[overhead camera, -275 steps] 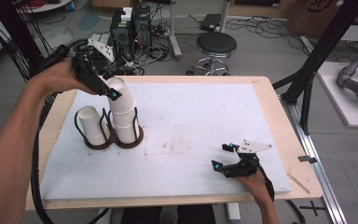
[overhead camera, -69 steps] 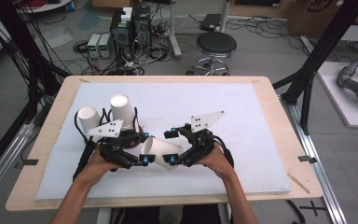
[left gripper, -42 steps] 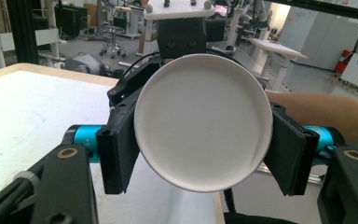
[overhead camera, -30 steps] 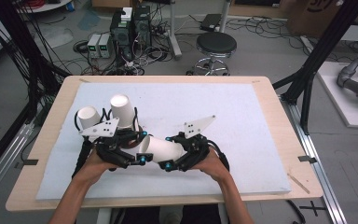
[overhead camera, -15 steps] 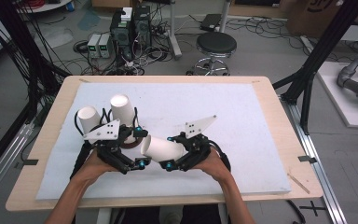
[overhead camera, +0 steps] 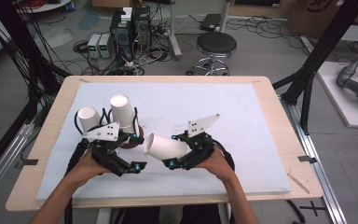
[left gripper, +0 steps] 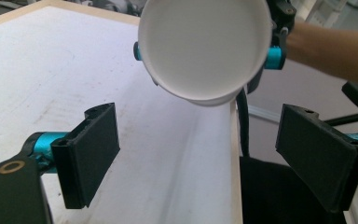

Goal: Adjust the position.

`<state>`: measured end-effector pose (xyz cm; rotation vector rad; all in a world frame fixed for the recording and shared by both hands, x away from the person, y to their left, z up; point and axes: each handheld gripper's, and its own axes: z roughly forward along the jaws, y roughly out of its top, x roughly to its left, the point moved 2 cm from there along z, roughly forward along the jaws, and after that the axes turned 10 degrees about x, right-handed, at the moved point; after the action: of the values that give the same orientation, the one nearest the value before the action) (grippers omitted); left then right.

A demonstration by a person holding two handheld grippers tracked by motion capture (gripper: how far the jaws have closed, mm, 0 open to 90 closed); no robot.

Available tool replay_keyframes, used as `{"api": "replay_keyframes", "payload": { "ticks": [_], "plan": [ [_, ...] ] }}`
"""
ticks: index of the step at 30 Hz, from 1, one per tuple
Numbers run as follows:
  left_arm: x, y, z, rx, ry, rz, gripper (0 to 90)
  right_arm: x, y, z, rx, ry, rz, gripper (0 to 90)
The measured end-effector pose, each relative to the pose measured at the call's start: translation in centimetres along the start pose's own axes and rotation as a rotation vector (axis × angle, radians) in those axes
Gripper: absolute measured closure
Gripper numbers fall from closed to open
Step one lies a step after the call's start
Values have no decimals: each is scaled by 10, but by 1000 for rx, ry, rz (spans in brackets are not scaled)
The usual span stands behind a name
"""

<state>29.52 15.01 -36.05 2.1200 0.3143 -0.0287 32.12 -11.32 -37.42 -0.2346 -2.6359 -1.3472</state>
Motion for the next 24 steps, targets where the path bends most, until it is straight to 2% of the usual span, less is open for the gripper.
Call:
{"api": "replay_keyframes", "payload": {
  "ticks": [6,11,13,16,19,24],
  "plan": [
    [3,5,-11,105,29,9,132,1,5,-6,74,-44,-7,249],
    [4,10,-14,241,54,35,132,3,9,-8,171,-78,-14,250],
    [3,13,-13,306,55,41,132,4,11,-8,216,-91,-27,250],
    [3,18,-12,370,52,44,132,6,15,-7,278,-112,-33,250],
    [2,23,-10,455,59,66,132,7,19,-6,341,-129,-45,250],
    [0,31,-7,545,54,94,138,10,26,-4,438,-145,-61,251]
  ]
}}
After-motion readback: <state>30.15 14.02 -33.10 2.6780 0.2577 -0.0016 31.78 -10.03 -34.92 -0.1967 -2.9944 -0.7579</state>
